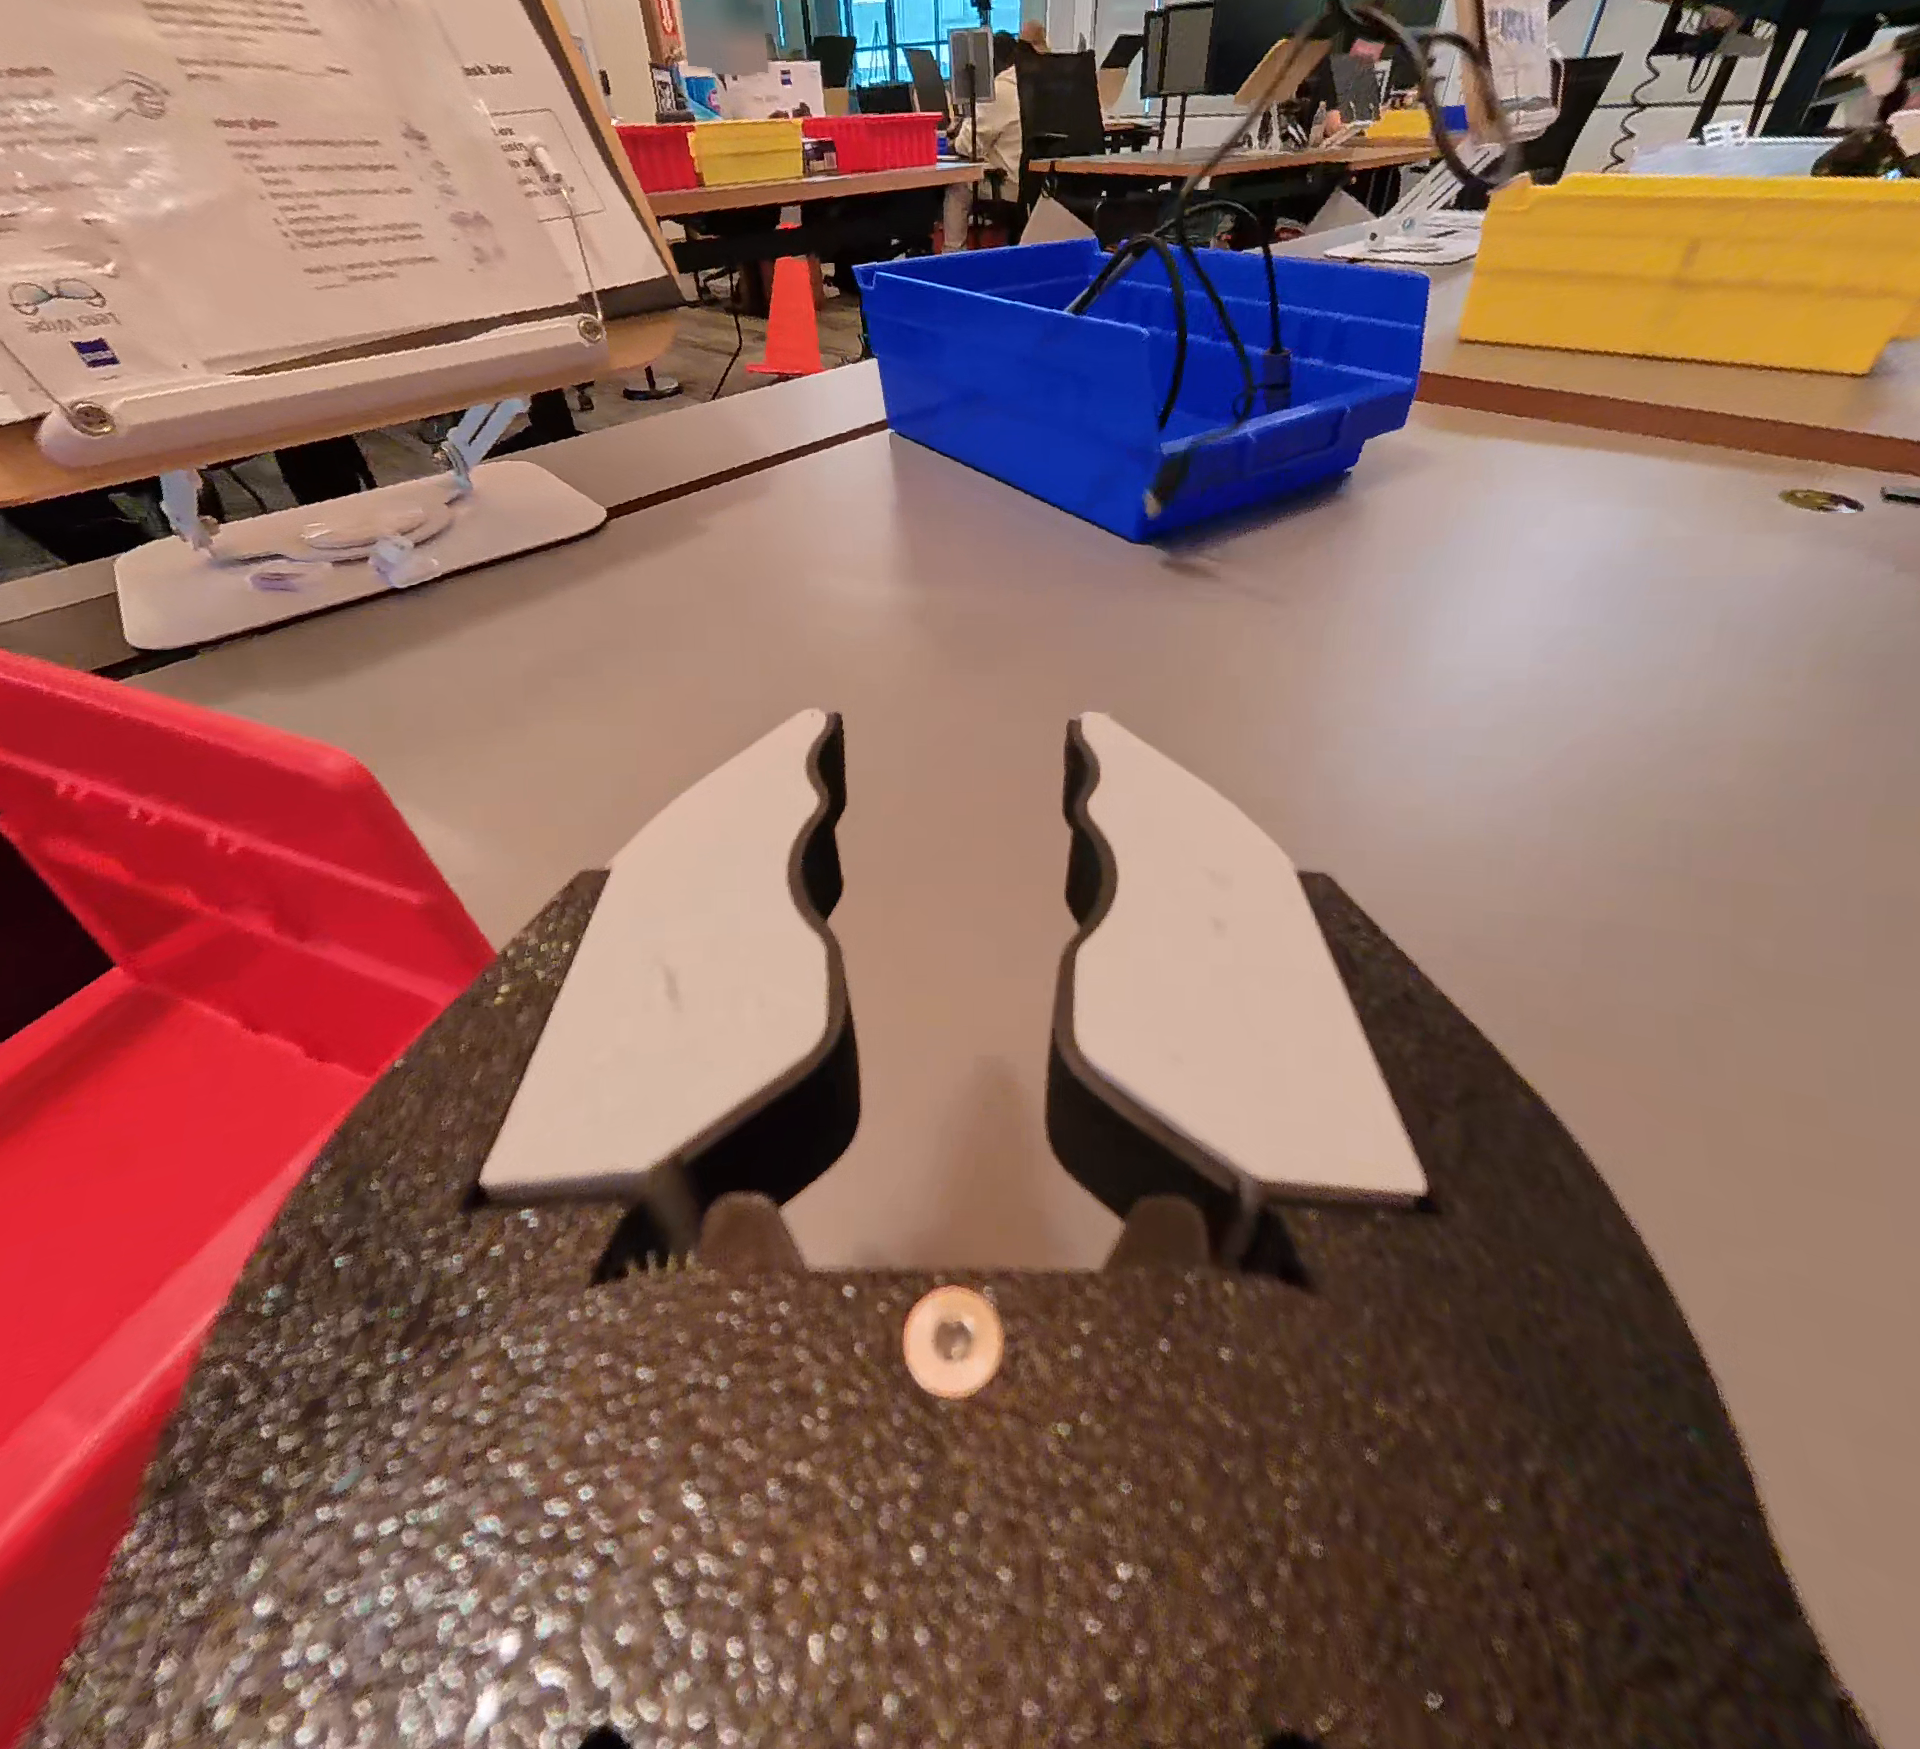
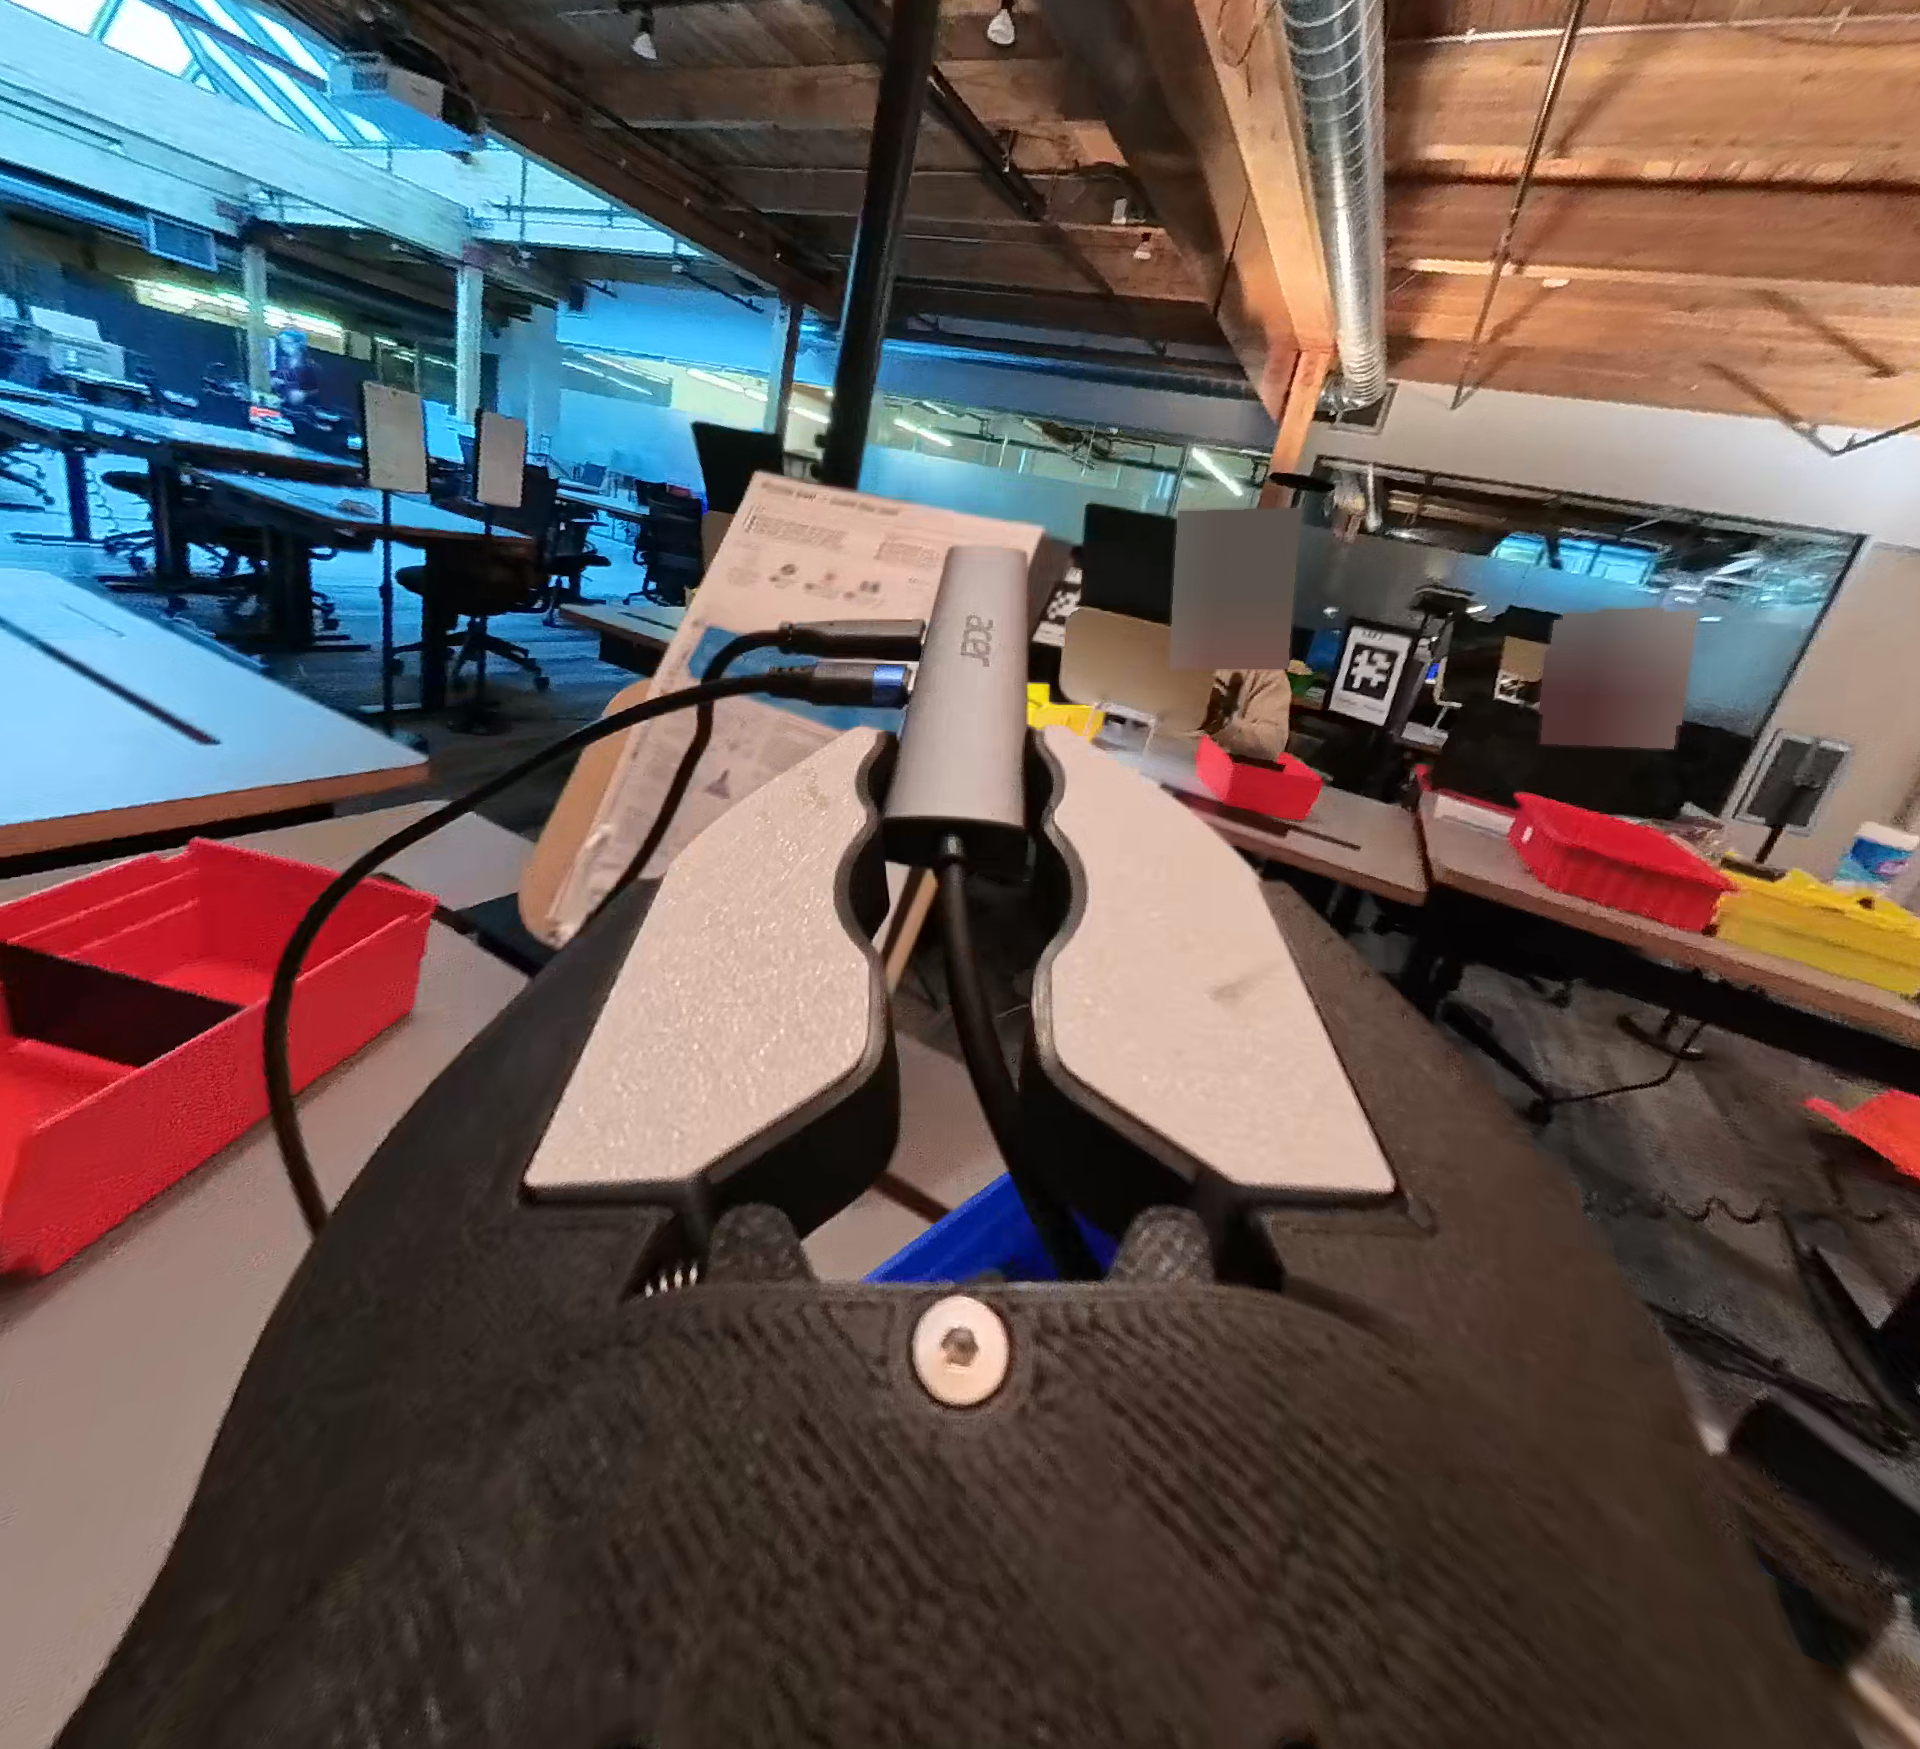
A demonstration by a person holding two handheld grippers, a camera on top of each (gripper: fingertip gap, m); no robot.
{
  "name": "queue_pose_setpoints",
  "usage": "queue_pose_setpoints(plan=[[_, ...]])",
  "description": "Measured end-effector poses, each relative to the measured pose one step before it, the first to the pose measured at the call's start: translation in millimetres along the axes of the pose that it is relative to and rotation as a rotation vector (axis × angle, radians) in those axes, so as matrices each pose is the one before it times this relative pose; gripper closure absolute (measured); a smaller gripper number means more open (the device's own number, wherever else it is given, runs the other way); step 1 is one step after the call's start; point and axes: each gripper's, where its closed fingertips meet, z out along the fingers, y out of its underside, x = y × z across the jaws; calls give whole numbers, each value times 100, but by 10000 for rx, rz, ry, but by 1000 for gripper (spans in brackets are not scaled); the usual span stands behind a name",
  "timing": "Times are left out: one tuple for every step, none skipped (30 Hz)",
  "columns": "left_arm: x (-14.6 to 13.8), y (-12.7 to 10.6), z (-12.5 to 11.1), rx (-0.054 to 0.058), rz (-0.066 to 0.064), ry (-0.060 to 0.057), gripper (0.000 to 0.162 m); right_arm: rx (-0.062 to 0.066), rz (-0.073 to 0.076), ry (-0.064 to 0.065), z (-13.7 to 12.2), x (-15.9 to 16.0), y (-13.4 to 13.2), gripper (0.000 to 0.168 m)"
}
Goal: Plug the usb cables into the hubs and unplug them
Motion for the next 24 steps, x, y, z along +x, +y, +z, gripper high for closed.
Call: queue_pose_setpoints(plan=[[-11, 27, 17, -23, -20, 10, 123, 37, -98, 105, 281, 966, -1043, 144], [20, 39, 41, -36, 5, 15, 123, -14, -126, 114, 344, 924, -940, 144], [39, 41, 39, -30, 24, 15, 123, -83, -154, 50, 439, 806, -785, 144], [37, 19, 14, -19, 32, 7, 123, -167, -225, 74, 534, 803, -503, 144], [57, 13, 18, -14, 31, 22, 123, -237, -283, 178, 628, 912, -149, 144], [74, 5, 2, -5, 29, 35, 123, -289, -271, 237, 698, 948, 220, 144], [36, -6, 5, 3, 25, 14, 123, -374, -200, 179, 737, 823, 570, 144], [-19, 4, -7, -3, 3, -20, 123, -324, -102, 121, 653, 622, 539, 144], [-14, 1, -6, 1, -15, 2, 123, -241, -130, 63, 515, 446, 292, 144], [-11, -38, -24, 27, -24, 15, 123, -208, -195, 67, 410, 397, 171, 144], [-51, -37, -37, 36, -41, -7, 124, -143, -93, 107, 346, 413, 40, 144], [-43, -47, -36, 36, -55, 9, 124, -42, 34, 46, 318, 310, -123, 144], [-37, -19, -22, 20, -69, 39, 124, -31, 66, 16, 320, 254, -105, 144], [-44, -6, -1, 6, -85, 37, 124, -101, -18, 121, 369, 381, 33, 144], [-98, 5, 2, -4, -99, 1, 124, -158, -131, 275, 352, 625, 133, 144], [-104, 4, -3, -4, -93, -7, 124, -172, -177, 246, 321, 642, 167, 144], [-46, -8, -16, 6, -70, 23, 124, -194, -200, 223, 277, 621, 209, 144], [-21, -27, -24, 22, -47, 29, 124, -173, -230, 198, 249, 510, 264, 144], [-36, -60, -47, 45, -27, -9, 124, -163, -178, 5, 302, 93, 375, 144], [-35, -57, -43, 50, -14, -17, 124, -257, -45, -234, 412, -425, 627, 145], [-16, -30, -37, 27, -13, -3, 125, -339, 96, -283, 544, -713, 885, 145], [-3, -1, 6, 0, -13, 14, 125, -420, 39, -308, 702, -965, 1147, 144], [24, 33, 37, -31, -13, 30, 126, -538, -121, -364, 859, -1224, 1437, 145], [2, 61, 51, -55, -21, 21, 126, -691, -205, -417, 1027, -1365, 1690, 144]])
